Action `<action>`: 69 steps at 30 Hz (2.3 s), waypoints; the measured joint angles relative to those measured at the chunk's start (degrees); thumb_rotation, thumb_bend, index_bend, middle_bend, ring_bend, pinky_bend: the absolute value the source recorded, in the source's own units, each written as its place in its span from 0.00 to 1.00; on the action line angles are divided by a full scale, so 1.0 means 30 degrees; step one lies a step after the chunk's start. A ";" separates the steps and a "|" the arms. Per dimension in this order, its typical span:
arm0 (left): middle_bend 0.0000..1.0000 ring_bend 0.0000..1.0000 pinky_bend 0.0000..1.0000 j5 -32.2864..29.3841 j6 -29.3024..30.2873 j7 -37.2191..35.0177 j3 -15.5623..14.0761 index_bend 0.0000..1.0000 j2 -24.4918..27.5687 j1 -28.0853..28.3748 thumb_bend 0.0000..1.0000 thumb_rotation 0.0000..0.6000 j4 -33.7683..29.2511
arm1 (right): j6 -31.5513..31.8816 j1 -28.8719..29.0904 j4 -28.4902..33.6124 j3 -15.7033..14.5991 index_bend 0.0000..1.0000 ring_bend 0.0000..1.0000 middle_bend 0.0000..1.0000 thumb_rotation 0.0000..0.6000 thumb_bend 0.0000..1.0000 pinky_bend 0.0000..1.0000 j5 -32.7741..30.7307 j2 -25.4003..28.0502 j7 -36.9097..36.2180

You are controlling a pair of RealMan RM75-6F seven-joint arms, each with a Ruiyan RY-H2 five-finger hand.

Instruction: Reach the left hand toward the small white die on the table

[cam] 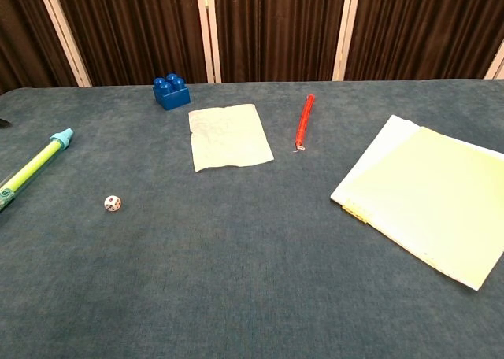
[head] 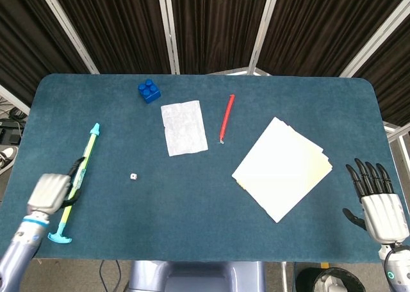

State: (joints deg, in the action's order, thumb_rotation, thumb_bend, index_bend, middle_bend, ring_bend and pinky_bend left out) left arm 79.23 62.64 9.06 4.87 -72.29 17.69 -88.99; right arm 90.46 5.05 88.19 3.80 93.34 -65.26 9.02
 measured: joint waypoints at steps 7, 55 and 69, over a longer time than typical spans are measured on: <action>1.00 0.96 1.00 -0.2523 -0.3467 0.2113 0.0228 0.00 -0.1471 0.2138 0.83 1.00 0.0285 | -0.0332 0.0052 -0.0158 0.0029 0.00 0.00 0.00 1.00 0.00 0.00 -0.0382 -0.0035 -0.0112; 1.00 0.95 1.00 -0.4626 -0.3757 0.3886 -0.2096 0.06 -0.3532 0.3622 0.83 1.00 -0.0140 | -0.0854 0.0196 -0.0368 0.0020 0.00 0.00 0.00 1.00 0.00 0.00 -0.0947 -0.0056 -0.0219; 1.00 0.95 1.00 -0.1721 -0.2061 0.2023 -0.3152 0.08 -0.3135 0.2574 0.83 1.00 -0.0641 | -0.0835 0.0234 -0.0309 -0.0051 0.00 0.00 0.00 1.00 0.00 0.00 -0.0782 -0.0074 -0.0146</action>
State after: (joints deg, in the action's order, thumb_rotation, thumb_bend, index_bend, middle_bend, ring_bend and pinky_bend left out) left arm 74.07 56.45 15.12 -4.59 -81.69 25.41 -90.91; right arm 87.95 5.75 87.26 3.65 91.00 -65.48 8.58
